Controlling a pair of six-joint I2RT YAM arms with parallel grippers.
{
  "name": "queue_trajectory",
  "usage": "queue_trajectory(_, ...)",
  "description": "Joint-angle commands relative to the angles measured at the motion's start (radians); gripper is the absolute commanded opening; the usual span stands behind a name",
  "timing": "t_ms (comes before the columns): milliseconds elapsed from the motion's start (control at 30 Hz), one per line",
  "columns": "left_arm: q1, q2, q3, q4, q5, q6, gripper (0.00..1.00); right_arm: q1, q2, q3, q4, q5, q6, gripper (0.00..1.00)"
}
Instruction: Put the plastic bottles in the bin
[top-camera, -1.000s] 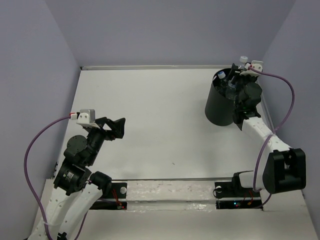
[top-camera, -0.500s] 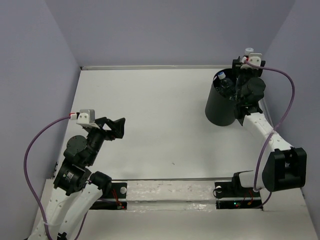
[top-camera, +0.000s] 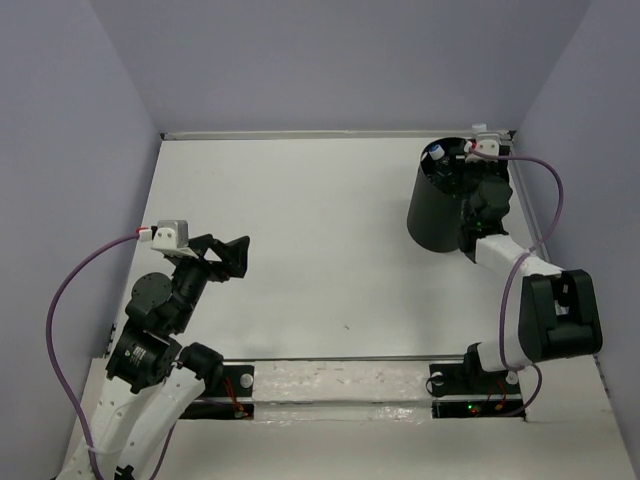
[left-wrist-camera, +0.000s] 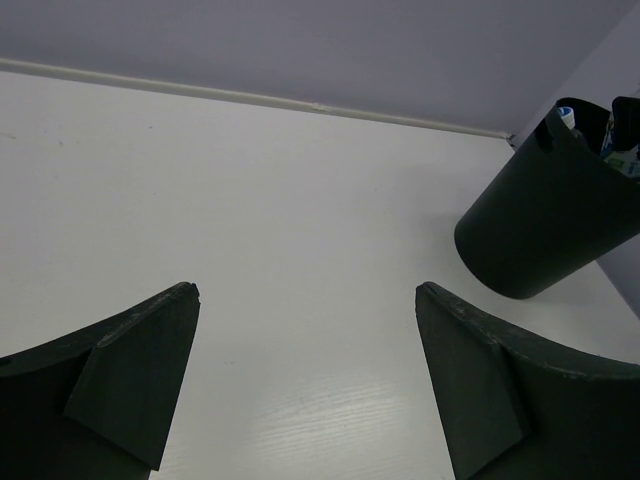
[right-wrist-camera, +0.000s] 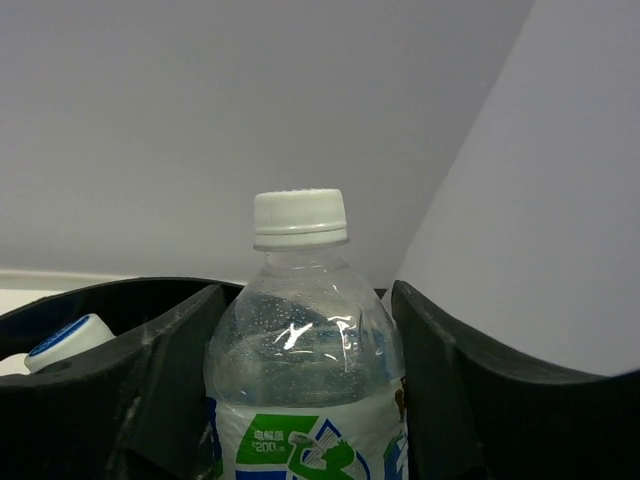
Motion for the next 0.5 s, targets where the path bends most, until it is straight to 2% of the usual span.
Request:
queue_trajectory(0, -0.003, -0.008, 0.007, 0.03, -0.003, 0.013, 0.99, 0.007, -0.041, 0.037, -0.162, 0.013, 0.141, 0.85)
queue_trajectory(133, -0.003, -0.01, 0.007, 0.03, -0.003, 0.012, 0.99, 0.007, -0.103, 0.094, -0.291, 0.001, 0.19, 0.98)
queue_trajectory(267, -0.003, -0.007, 0.007, 0.031, -0.001, 0.011, 0.99, 0.007, -0.164, 0.166, -0.449, -0.042, 0.235, 1.0)
queue_trajectory(467, -0.005, -0.013, 0.008, 0.03, -0.009, 0.009, 0.99, 0.007, -0.284, 0.214, -0.568, -0.135, 0.345, 1.0)
